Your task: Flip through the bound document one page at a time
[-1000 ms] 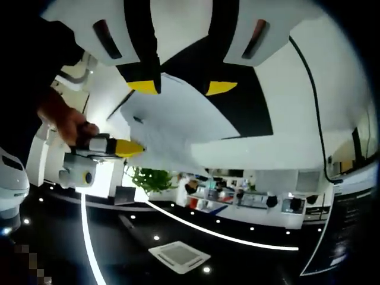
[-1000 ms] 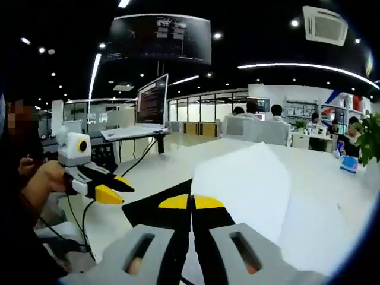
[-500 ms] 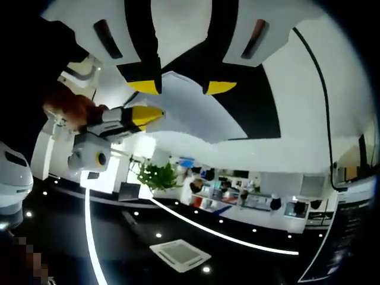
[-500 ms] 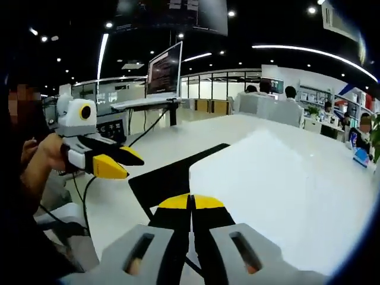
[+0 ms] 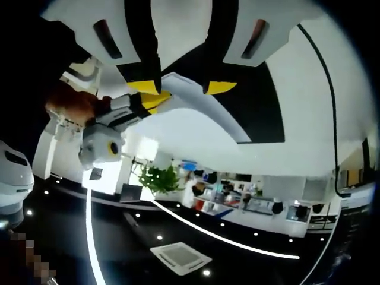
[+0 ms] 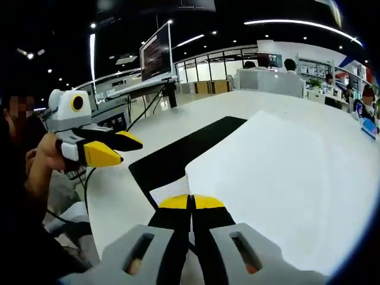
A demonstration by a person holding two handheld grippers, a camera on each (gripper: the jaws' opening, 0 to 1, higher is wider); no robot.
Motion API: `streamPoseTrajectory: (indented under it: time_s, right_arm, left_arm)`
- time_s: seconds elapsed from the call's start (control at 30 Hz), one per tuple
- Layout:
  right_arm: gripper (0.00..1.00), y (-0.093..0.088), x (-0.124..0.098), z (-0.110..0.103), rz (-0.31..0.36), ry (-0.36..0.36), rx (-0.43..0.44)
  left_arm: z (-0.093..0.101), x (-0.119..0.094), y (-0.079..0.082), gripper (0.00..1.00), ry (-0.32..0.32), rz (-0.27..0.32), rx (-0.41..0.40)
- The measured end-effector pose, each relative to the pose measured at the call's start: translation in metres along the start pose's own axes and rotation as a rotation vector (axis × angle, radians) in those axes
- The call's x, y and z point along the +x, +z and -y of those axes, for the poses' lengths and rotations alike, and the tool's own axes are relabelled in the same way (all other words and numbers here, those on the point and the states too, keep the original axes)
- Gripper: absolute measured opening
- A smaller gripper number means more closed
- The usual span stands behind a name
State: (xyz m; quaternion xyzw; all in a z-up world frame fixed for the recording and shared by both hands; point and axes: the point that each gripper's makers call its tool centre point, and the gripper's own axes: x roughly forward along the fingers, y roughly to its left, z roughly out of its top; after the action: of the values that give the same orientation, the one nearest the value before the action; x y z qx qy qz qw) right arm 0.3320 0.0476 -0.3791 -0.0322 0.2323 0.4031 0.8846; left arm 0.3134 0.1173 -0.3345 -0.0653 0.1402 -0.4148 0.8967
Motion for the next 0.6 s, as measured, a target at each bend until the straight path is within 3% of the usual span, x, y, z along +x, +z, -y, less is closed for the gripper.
streamPoseTrajectory:
  time_s: [0.27, 0.4, 0.6]
  right_arm:
    - [0.04, -0.006, 0.003, -0.001, -0.016, 0.0, 0.001]
    - [0.1, -0.01, 0.007, -0.006, -0.032, 0.027, 0.032]
    - [0.1, -0.012, 0.008, -0.006, -0.027, 0.042, 0.068]
  left_arm:
    - [0.002, 0.0, -0.002, 0.3, -0.006, -0.008, -0.002]
    - [0.004, 0.001, -0.004, 0.3, -0.017, -0.013, -0.011]
    - [0.006, 0.005, -0.001, 0.3, -0.022, -0.01, -0.01]
